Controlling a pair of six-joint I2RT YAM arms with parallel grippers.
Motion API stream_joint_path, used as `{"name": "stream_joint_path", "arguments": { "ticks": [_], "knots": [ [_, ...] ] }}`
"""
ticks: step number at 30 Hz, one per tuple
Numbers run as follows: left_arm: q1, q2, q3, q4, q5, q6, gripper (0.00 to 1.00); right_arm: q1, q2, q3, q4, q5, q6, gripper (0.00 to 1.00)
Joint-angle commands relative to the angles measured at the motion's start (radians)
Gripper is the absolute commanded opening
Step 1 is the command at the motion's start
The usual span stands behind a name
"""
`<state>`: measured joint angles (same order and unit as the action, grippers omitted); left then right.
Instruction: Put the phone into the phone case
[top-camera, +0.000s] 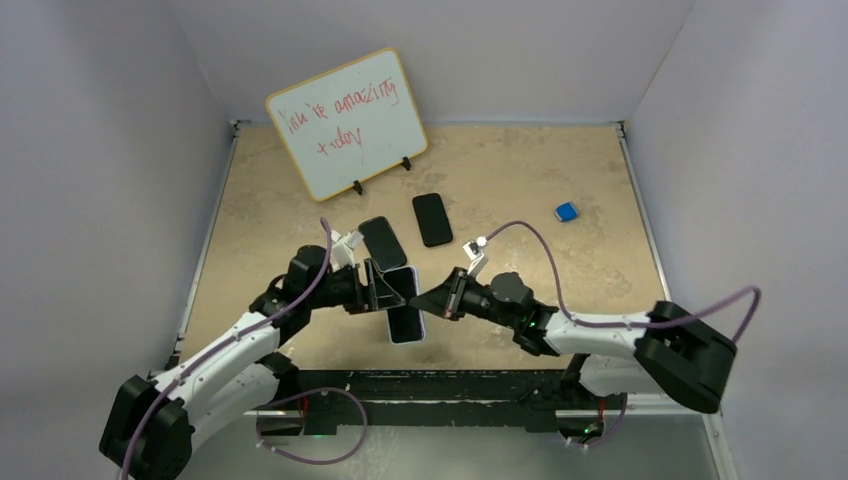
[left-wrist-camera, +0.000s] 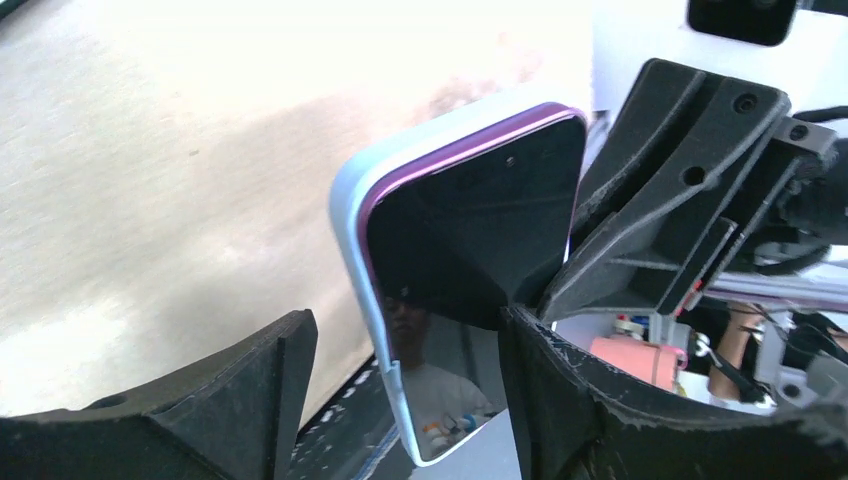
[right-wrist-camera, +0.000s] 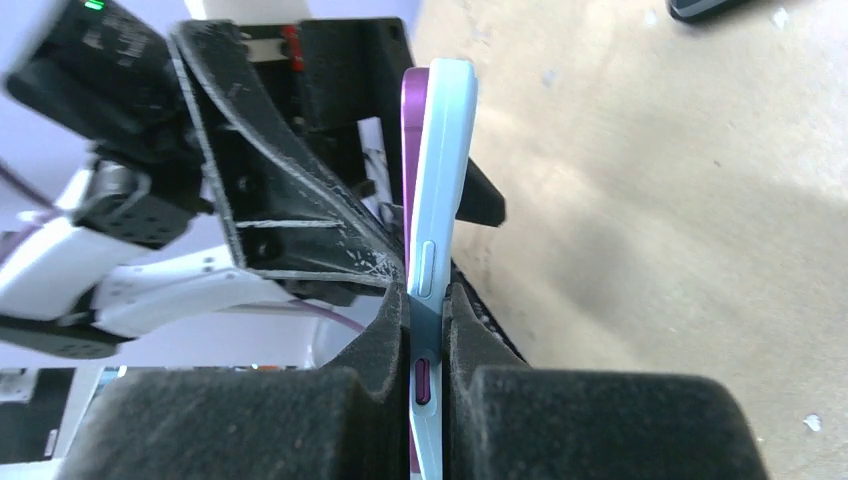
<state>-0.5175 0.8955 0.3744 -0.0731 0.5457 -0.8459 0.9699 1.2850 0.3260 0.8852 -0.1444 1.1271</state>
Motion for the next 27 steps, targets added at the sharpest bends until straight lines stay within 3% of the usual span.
{"name": "stream_joint_path", "arguments": {
  "ticks": [1, 8, 14, 19, 25, 27],
  "knots": [
    [-0.001, -0.071, 0.035, 0.123, 0.094, -0.052, 0.69, -0.005, -0.182, -0.013, 0.031, 0.067, -0.014, 0.00],
    [-0.001, -0.118, -0.014, 0.393, 0.215, -0.190, 0.69, -0.005, -0.340, -0.022, 0.018, 0.088, -0.018, 0.00],
    [-0.001, -0.133, -0.040, 0.500, 0.229, -0.244, 0.65, -0.005, -0.313, -0.040, 0.132, 0.061, 0.038, 0.00],
    [0.000, -0.116, -0.089, 0.646, 0.244, -0.335, 0.44, -0.005, -0.267, -0.041, 0.180, 0.044, 0.059, 0.00],
    [0.000, -0.116, -0.113, 0.685, 0.232, -0.345, 0.21, -0.005, -0.252, -0.046, 0.175, 0.033, 0.056, 0.00],
    [0.000, -0.117, -0.125, 0.728, 0.229, -0.367, 0.11, -0.006, -0.245, -0.048, 0.168, 0.025, 0.057, 0.05]
  ]
}}
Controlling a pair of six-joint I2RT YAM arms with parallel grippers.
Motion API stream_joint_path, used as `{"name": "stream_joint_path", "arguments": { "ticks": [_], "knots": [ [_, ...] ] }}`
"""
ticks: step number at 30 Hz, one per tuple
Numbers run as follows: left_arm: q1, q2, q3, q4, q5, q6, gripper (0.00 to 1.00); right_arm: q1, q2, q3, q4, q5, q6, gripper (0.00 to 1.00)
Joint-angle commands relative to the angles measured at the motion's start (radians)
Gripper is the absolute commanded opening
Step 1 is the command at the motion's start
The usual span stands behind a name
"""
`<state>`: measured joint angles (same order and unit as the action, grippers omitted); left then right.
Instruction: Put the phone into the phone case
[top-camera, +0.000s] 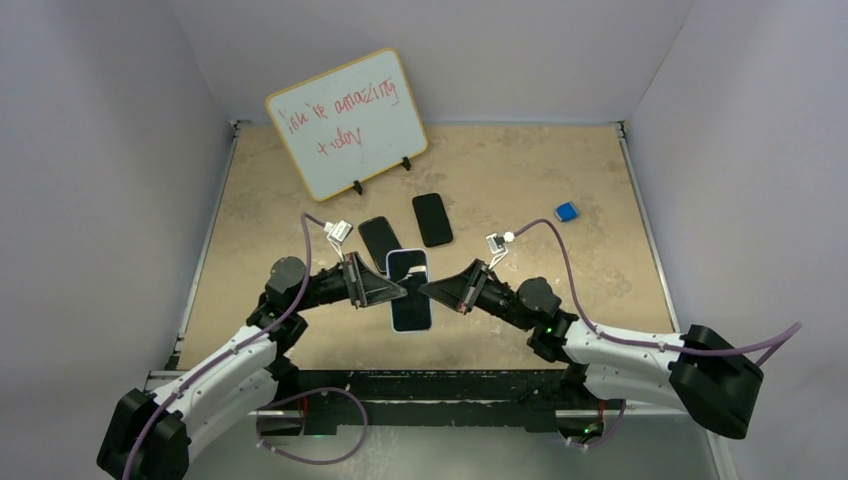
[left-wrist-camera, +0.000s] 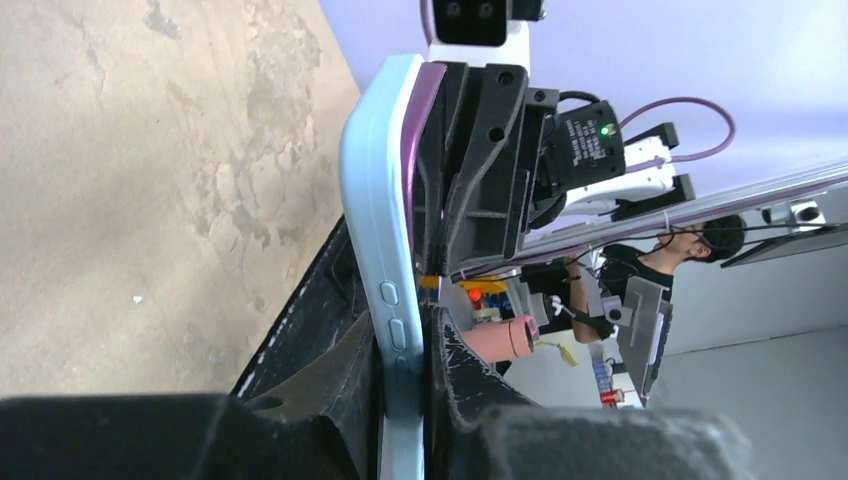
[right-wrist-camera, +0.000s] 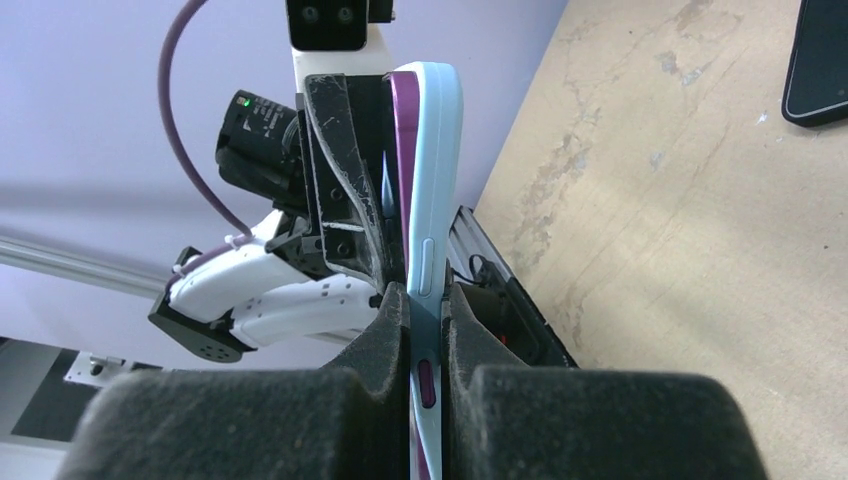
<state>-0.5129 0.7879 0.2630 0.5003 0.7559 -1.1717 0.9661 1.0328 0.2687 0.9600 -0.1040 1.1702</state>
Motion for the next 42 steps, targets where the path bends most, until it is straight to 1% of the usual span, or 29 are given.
{"name": "stream_joint_path", "arguments": {
  "ticks": [1, 3, 5, 7, 9, 10, 13, 15, 18, 21, 24, 26, 29, 30, 33, 37, 38, 42],
  "knots": [
    [-0.005, -0.009, -0.020, 0.177, 0.014, -0.053, 0.07, -0.001, 0.010, 0.005, 0.092, -0.017, 0.019, 0.10],
    [-0.006, -0.006, -0.025, 0.203, 0.008, -0.071, 0.00, -0.002, 0.009, -0.010, 0.100, -0.018, 0.028, 0.26],
    [-0.005, -0.004, -0.027, 0.224, 0.003, -0.078, 0.00, -0.001, 0.002, -0.024, 0.098, -0.026, 0.035, 0.41],
    [-0.004, -0.003, -0.024, 0.240, 0.002, -0.079, 0.00, -0.001, -0.007, -0.029, 0.075, -0.038, 0.034, 0.55],
    [-0.005, -0.002, -0.020, 0.249, -0.001, -0.073, 0.00, -0.001, -0.016, -0.034, 0.056, -0.055, 0.026, 0.64],
    [-0.006, -0.002, -0.018, 0.252, -0.003, -0.070, 0.00, -0.001, -0.019, -0.037, 0.047, -0.071, 0.024, 0.67],
    [-0.005, -0.001, -0.019, 0.268, -0.014, -0.065, 0.00, -0.002, -0.016, -0.036, 0.011, -0.115, 0.008, 0.71],
    [-0.006, 0.000, -0.019, 0.278, -0.019, -0.062, 0.00, -0.001, -0.001, -0.023, -0.021, -0.166, -0.007, 0.70],
    [-0.005, 0.008, -0.018, 0.278, -0.023, -0.047, 0.00, -0.001, 0.031, -0.020, 0.008, -0.214, -0.011, 0.66],
    [-0.006, 0.017, -0.018, 0.261, -0.029, -0.029, 0.00, -0.001, 0.069, -0.024, 0.044, -0.250, 0.007, 0.57],
    [-0.005, 0.018, -0.018, 0.232, -0.034, 0.004, 0.00, -0.001, 0.085, -0.032, 0.066, -0.256, 0.029, 0.46],
    [-0.005, 0.009, -0.009, 0.177, -0.046, 0.047, 0.00, -0.002, 0.083, -0.037, 0.058, -0.255, 0.045, 0.32],
    [-0.005, -0.021, 0.028, 0.004, -0.085, 0.167, 0.00, -0.001, 0.066, -0.048, 0.036, -0.215, 0.080, 0.03],
    [-0.005, -0.033, 0.043, -0.059, -0.106, 0.209, 0.00, -0.002, 0.057, -0.050, 0.009, -0.203, 0.096, 0.00],
    [-0.005, -0.060, 0.078, -0.207, -0.164, 0.301, 0.00, -0.001, 0.044, -0.055, -0.009, -0.185, 0.129, 0.00],
    [-0.005, -0.051, 0.094, -0.203, -0.143, 0.315, 0.00, -0.002, 0.049, -0.044, 0.005, -0.187, 0.125, 0.00],
    [-0.005, -0.044, 0.098, -0.192, -0.125, 0.311, 0.00, -0.001, 0.046, -0.040, 0.006, -0.187, 0.113, 0.02],
    [-0.006, -0.021, 0.092, -0.132, -0.044, 0.282, 0.00, -0.002, 0.009, -0.023, -0.018, -0.164, 0.058, 0.29]
  ]
}}
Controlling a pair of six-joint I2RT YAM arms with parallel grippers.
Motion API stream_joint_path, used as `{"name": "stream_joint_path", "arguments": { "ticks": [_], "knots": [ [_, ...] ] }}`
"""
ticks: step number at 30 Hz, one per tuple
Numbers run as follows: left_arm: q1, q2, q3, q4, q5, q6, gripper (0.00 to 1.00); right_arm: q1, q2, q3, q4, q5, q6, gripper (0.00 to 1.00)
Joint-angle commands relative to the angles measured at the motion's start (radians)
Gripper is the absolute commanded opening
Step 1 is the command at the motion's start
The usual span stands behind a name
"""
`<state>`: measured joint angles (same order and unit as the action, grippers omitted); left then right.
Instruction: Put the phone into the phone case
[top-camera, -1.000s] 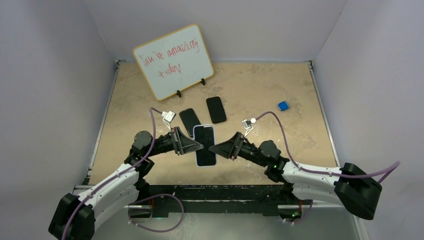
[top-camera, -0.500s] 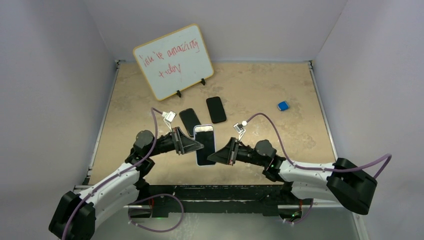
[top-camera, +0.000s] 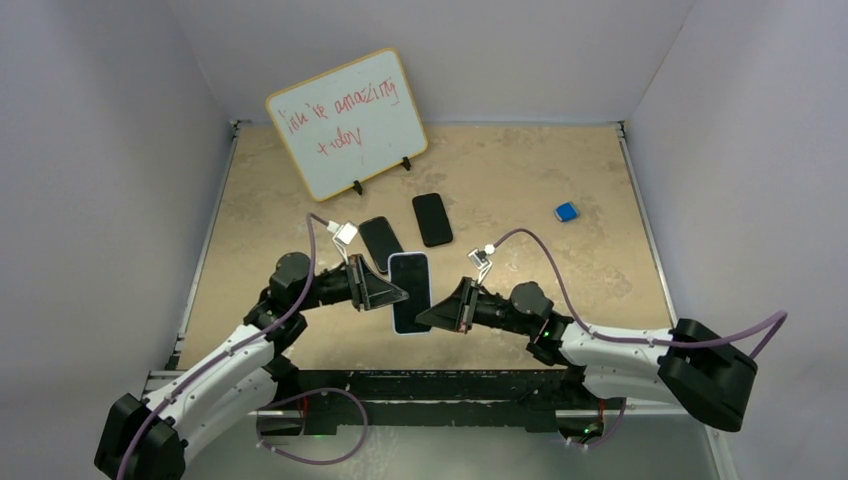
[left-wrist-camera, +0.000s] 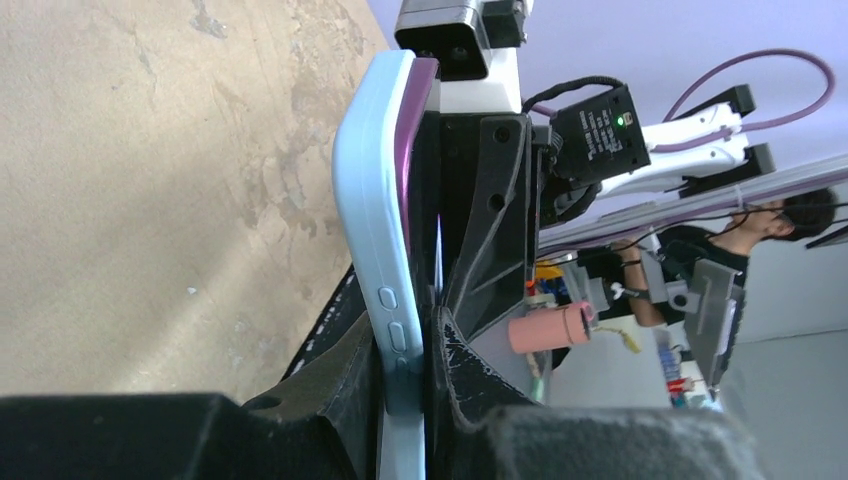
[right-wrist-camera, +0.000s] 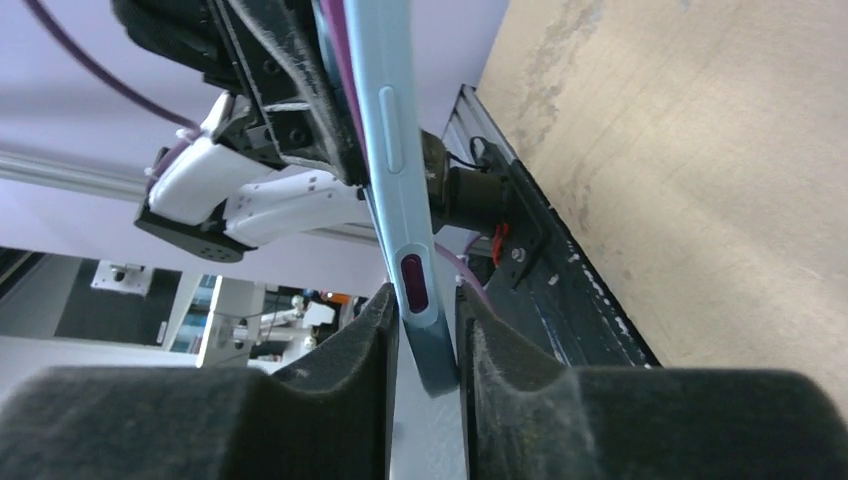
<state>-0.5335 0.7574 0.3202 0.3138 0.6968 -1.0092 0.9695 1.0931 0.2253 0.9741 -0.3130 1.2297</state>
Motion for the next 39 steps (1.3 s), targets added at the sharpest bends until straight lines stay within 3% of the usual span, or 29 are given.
{"name": "stream_joint_path", "arguments": {
  "ticks": [1, 6, 16, 26, 39],
  "knots": [
    [0.015, 0.015, 0.029, 0.069, 0.030, 0.111, 0.00, -0.005, -0.062, 0.029, -0.047, 0.050, -0.016, 0.37],
    [0.015, 0.041, -0.018, 0.213, 0.117, 0.033, 0.00, -0.005, -0.117, 0.073, -0.147, 0.042, -0.088, 0.65],
    [0.015, 0.064, -0.028, 0.269, 0.263, 0.023, 0.00, -0.005, -0.211, 0.163, -0.372, 0.107, -0.216, 0.98],
    [0.015, 0.078, -0.036, 0.291, 0.331, 0.020, 0.00, -0.008, -0.198, 0.268, -0.412, 0.109, -0.301, 0.94],
    [0.015, 0.102, -0.042, 0.261, 0.330, 0.033, 0.00, -0.030, -0.164, 0.281, -0.335, 0.058, -0.286, 0.75]
  ]
}}
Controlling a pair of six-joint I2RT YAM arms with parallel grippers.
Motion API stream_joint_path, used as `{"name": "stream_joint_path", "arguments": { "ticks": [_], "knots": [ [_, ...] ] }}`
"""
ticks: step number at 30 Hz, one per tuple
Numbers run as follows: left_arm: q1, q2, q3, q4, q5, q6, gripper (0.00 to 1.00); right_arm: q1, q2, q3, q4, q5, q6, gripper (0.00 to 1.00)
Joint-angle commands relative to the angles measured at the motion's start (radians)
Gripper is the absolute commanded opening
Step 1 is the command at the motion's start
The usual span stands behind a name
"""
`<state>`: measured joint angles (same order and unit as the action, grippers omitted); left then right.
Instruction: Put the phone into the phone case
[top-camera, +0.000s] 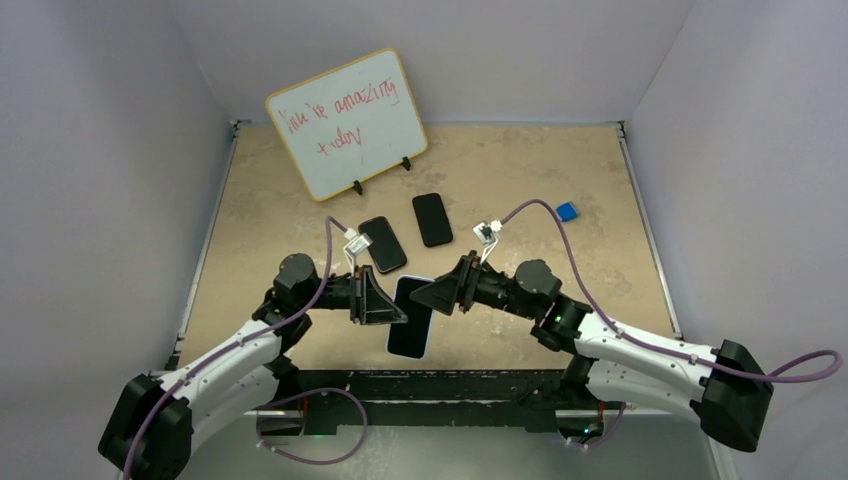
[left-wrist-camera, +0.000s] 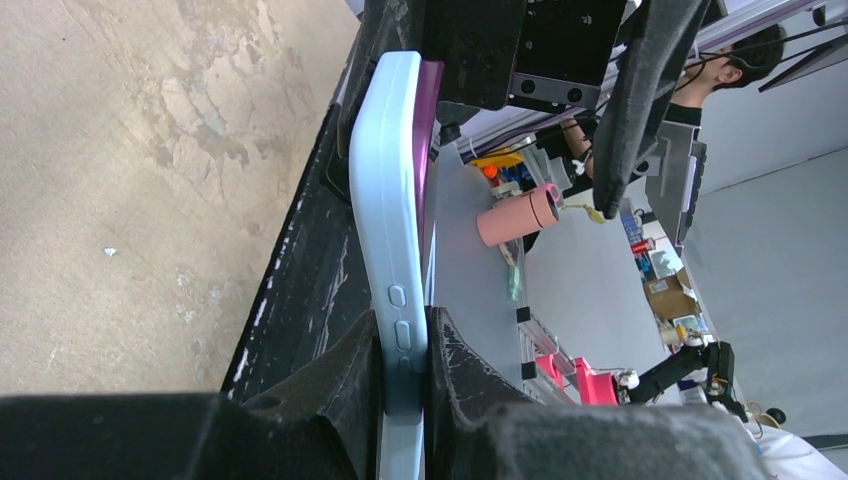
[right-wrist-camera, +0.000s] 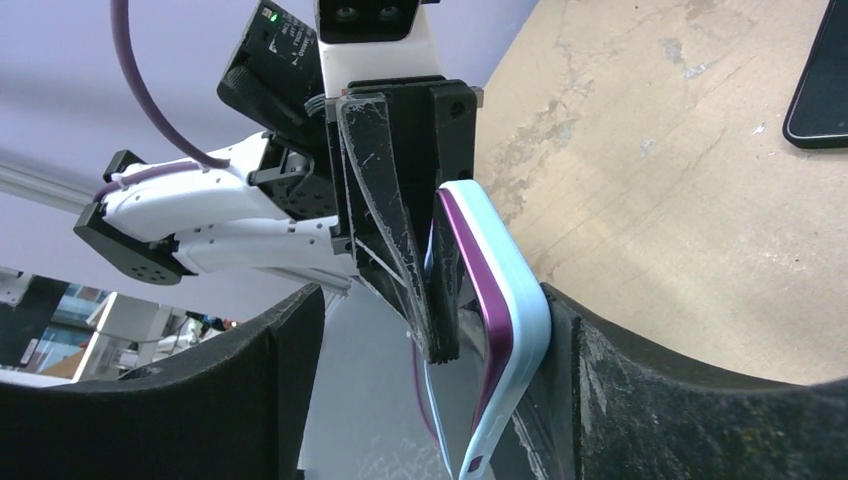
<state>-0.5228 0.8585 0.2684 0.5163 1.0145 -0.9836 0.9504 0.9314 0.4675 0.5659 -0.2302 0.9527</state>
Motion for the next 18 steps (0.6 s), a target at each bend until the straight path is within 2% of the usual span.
{"name": "stream_joint_path", "arguments": {
  "ticks": [1, 4, 7, 9, 11, 13, 16, 18],
  "knots": [
    [0.005, 0.002, 0.015, 0.031, 0.004, 0.021, 0.00, -0.013, -0.002, 0.039, 0.074, -0.024, -0.008, 0.74],
    [0.005, 0.004, 0.014, 0.007, -0.005, 0.033, 0.00, -0.024, 0.001, 0.037, 0.081, -0.032, 0.004, 0.70],
    [0.004, 0.003, 0.019, -0.020, -0.018, 0.042, 0.00, -0.035, 0.006, 0.037, 0.098, -0.056, 0.017, 0.60],
    [0.004, 0.007, 0.030, -0.070, -0.030, 0.065, 0.00, -0.040, 0.009, 0.040, 0.100, -0.063, 0.019, 0.45],
    [0.005, 0.013, 0.035, -0.082, -0.034, 0.067, 0.00, -0.043, 0.007, 0.039, 0.102, -0.063, 0.017, 0.20],
    [0.005, 0.012, 0.046, -0.121, -0.053, 0.069, 0.00, -0.045, 0.006, 0.040, 0.102, -0.063, 0.012, 0.02],
    [0.004, 0.013, 0.091, -0.285, -0.108, 0.144, 0.00, -0.046, 0.007, 0.067, 0.033, -0.061, -0.033, 0.00],
    [0.005, 0.004, 0.097, -0.303, -0.119, 0.154, 0.00, -0.045, 0.012, 0.088, -0.026, -0.051, -0.063, 0.00]
  ]
}}
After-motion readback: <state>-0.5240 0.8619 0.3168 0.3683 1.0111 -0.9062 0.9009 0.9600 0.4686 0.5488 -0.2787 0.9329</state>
